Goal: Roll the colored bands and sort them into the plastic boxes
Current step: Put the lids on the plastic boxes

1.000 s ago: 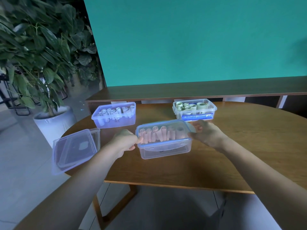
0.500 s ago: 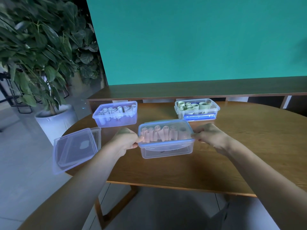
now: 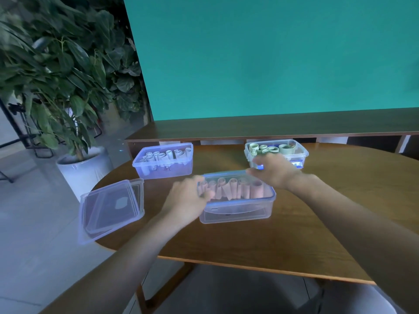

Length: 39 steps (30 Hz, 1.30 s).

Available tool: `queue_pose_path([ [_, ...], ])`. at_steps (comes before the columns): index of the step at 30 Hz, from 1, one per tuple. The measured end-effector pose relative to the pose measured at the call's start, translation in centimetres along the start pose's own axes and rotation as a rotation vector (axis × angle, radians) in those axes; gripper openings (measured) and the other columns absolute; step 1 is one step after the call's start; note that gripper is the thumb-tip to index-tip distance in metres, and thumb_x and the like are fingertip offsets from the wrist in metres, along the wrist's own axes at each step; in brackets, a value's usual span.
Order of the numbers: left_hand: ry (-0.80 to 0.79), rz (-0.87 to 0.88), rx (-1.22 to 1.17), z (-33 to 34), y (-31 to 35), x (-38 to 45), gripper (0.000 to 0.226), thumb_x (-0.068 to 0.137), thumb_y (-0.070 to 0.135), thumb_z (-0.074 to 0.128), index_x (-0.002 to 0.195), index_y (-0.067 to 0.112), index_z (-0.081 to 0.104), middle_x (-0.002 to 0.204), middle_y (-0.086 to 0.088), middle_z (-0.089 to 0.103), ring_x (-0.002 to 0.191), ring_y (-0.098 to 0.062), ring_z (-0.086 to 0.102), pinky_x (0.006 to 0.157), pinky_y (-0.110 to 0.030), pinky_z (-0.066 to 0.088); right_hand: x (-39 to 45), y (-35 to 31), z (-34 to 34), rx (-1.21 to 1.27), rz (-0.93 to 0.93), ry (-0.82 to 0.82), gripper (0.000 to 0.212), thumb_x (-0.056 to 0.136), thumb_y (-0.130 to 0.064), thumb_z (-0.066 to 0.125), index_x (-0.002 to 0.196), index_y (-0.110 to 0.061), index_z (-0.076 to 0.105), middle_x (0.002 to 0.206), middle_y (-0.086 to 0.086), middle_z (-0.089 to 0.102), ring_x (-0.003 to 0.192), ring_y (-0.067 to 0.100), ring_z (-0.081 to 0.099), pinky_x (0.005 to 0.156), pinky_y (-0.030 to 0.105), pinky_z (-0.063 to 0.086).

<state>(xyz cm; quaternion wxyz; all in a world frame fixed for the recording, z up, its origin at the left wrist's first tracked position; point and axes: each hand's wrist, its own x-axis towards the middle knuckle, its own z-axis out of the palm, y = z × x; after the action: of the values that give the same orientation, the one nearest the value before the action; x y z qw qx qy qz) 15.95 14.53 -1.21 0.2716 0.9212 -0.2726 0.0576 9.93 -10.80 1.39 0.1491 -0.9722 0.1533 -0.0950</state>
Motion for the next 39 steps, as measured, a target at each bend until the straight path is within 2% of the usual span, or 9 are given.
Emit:
queue_pose_path([
  [2,-0.038,0.171,0.006,0.4,1.0,-0.6,0.038,0.088,0.046,0.071,0.119,0.025,0.069,0.116,0.006,0.066,0.109,-0.018,0.06,0.087,-0.029,0.044,1.1,-1.7,0.4,0.05,-0.074,-0.038,0.042,0.1,-0.046,0.056,0.128,-0.015,0.062,0.111,0.01,0.071,0.094,0.025,0.066,0.083,0.033,0.051],
  [4,-0.093,0.257,-0.008,1.0,1.3,-0.9,0.038,0.08,0.057,0.074,0.105,0.028,0.073,0.104,0.013,0.066,0.097,-0.011,0.06,0.084,-0.029,0.048,2.1,-2.7,0.9,0.091,-0.118,-0.088,0.05,0.101,-0.045,0.056,0.141,-0.017,0.055,0.124,0.007,0.067,0.088,0.02,0.064,0.08,0.027,0.05],
  [8,-0.09,0.326,0.011,1.9,1.1,-0.7,0.057,0.071,0.07,0.075,0.113,0.031,0.075,0.121,0.014,0.067,0.115,-0.006,0.055,0.102,-0.031,0.046,3.8,-3.2,2.2,0.162,-0.191,-0.212,0.027,0.101,-0.041,0.057,0.115,-0.023,0.07,0.085,-0.011,0.066,0.074,0.011,0.06,0.052,0.009,0.039],
  [13,0.012,0.415,0.181,2.3,1.1,-0.6,0.054,0.075,0.067,0.073,0.114,0.031,0.075,0.119,0.009,0.07,0.117,-0.015,0.057,0.097,-0.032,0.047,4.9,-3.0,3.2,0.256,-0.137,-0.256,0.026,0.101,-0.048,0.055,0.085,-0.031,0.067,0.085,-0.009,0.068,0.066,0.003,0.06,0.041,0.011,0.038],
  [17,0.149,0.491,0.31,3.7,0.6,-0.4,0.043,0.072,0.065,0.074,0.091,0.026,0.075,0.084,0.008,0.07,0.086,-0.021,0.064,0.071,-0.033,0.051,5.4,-2.9,4.1,0.262,-0.118,-0.273,0.03,0.101,-0.051,0.052,0.092,-0.028,0.07,0.088,-0.007,0.068,0.072,0.007,0.062,0.055,0.02,0.041],
  [20,0.212,0.516,0.301,4.4,0.2,-0.5,0.038,0.077,0.061,0.069,0.088,0.026,0.073,0.078,0.007,0.067,0.082,-0.021,0.063,0.067,-0.034,0.052,5.8,-2.6,4.6,0.316,-0.081,-0.285,0.032,0.101,-0.048,0.053,0.095,-0.024,0.071,0.088,-0.006,0.068,0.077,0.011,0.061,0.06,0.024,0.041],
  [29,0.207,0.497,0.265,4.5,0.3,-0.5,0.044,0.076,0.066,0.066,0.091,0.026,0.075,0.085,0.008,0.069,0.087,-0.018,0.063,0.072,-0.035,0.054,6.2,-2.3,4.0,0.304,-0.102,-0.337,0.03,0.1,-0.049,0.056,0.091,-0.025,0.07,0.091,-0.003,0.069,0.078,0.014,0.065,0.068,0.033,0.057],
  [35,0.093,0.484,0.198,2.7,0.1,-0.8,0.056,0.08,0.071,0.064,0.115,0.028,0.072,0.115,0.011,0.069,0.111,-0.012,0.056,0.093,-0.034,0.049,6.1,-2.8,3.4,0.175,-0.151,-0.305,0.032,0.099,-0.05,0.055,0.085,-0.027,0.073,0.085,-0.005,0.073,0.069,0.012,0.069,0.064,0.026,0.052],
  [39,0.099,0.347,0.135,0.1,-1.7,-1.4,0.059,0.082,0.069,0.064,0.126,0.031,0.064,0.127,0.014,0.062,0.119,-0.009,0.052,0.096,-0.029,0.045,6.4,-4.8,2.6,0.063,-0.211,-0.171,0.039,0.101,-0.049,0.052,0.094,-0.017,0.074,0.094,0.003,0.07,0.091,0.021,0.065,0.086,0.036,0.052],
])
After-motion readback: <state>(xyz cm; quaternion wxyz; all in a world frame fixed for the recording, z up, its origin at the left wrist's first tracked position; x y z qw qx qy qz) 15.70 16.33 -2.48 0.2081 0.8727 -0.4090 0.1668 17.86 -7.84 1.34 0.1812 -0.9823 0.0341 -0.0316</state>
